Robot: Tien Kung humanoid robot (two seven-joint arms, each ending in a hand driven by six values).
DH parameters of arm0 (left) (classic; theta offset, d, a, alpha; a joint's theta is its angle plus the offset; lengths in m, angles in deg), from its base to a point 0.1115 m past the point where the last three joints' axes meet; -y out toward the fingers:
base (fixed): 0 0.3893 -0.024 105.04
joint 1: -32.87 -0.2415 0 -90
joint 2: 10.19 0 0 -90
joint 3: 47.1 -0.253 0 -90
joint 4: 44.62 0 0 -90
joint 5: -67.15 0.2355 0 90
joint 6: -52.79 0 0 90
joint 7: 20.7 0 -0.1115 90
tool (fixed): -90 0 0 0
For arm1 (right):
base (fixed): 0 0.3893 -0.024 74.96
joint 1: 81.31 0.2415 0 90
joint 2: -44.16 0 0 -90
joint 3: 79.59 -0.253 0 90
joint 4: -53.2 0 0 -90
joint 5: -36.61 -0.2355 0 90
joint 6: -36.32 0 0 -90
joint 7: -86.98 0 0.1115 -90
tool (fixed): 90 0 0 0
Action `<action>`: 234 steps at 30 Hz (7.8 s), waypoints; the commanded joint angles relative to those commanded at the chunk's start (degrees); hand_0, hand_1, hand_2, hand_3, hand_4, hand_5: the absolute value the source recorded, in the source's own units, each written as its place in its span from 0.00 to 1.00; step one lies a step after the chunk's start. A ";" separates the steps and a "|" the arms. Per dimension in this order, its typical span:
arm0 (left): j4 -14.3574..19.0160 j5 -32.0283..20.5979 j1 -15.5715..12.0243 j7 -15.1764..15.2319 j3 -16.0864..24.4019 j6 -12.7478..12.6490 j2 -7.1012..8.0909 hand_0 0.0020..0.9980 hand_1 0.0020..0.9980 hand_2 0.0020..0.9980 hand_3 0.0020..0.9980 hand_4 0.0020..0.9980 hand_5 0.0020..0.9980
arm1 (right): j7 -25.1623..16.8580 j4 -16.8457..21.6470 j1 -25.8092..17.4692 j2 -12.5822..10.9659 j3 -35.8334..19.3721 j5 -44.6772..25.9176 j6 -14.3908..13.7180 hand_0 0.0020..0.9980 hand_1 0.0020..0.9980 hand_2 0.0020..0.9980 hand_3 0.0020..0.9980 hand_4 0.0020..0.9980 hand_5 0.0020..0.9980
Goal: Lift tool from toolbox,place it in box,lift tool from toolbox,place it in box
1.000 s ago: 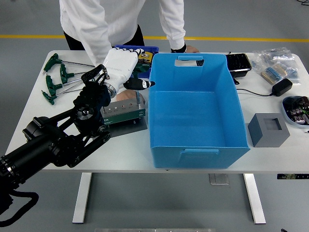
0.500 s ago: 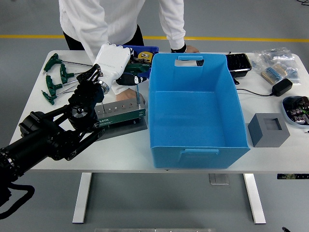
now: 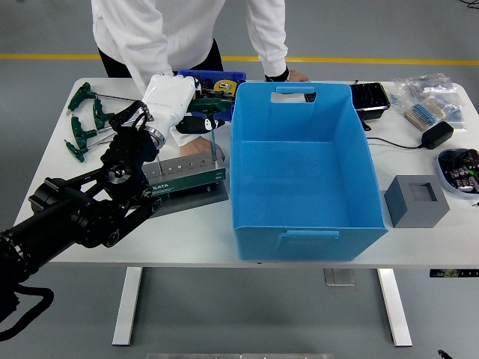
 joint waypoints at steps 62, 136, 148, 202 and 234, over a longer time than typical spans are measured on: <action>-3.86 -9.74 0.25 5.26 -1.34 -3.20 -1.97 0.05 0.01 0.08 0.09 0.91 0.67 | 0.55 0.01 -0.09 0.31 -1.30 2.11 -1.00 0.70 0.72 0.77 0.61 0.86 0.78; 28.26 -0.74 10.63 -2.38 7.71 10.04 14.05 0.02 0.00 0.08 0.04 0.84 0.65 | -0.89 -0.95 -2.22 1.29 0.65 -2.60 -2.18 0.69 0.71 0.75 0.59 0.84 0.77; 29.09 -17.38 16.02 -0.73 -5.57 8.02 8.26 0.03 0.00 0.07 0.04 0.82 0.68 | 0.23 -0.86 -1.89 1.28 -1.26 1.46 -2.09 0.69 0.71 0.75 0.59 0.84 0.77; 28.43 -14.70 5.89 14.63 4.69 30.43 5.30 0.47 0.54 0.64 0.60 0.98 0.68 | 0.19 -0.82 -1.95 0.93 -1.65 2.86 -1.66 0.69 0.70 0.75 0.59 0.84 0.77; 45.91 -18.93 -37.76 -6.53 38.67 -6.89 1.30 0.20 0.21 0.35 0.65 0.98 0.72 | 0.37 -0.94 -3.14 1.76 -2.34 3.87 -1.76 0.68 0.69 0.75 0.59 0.84 0.76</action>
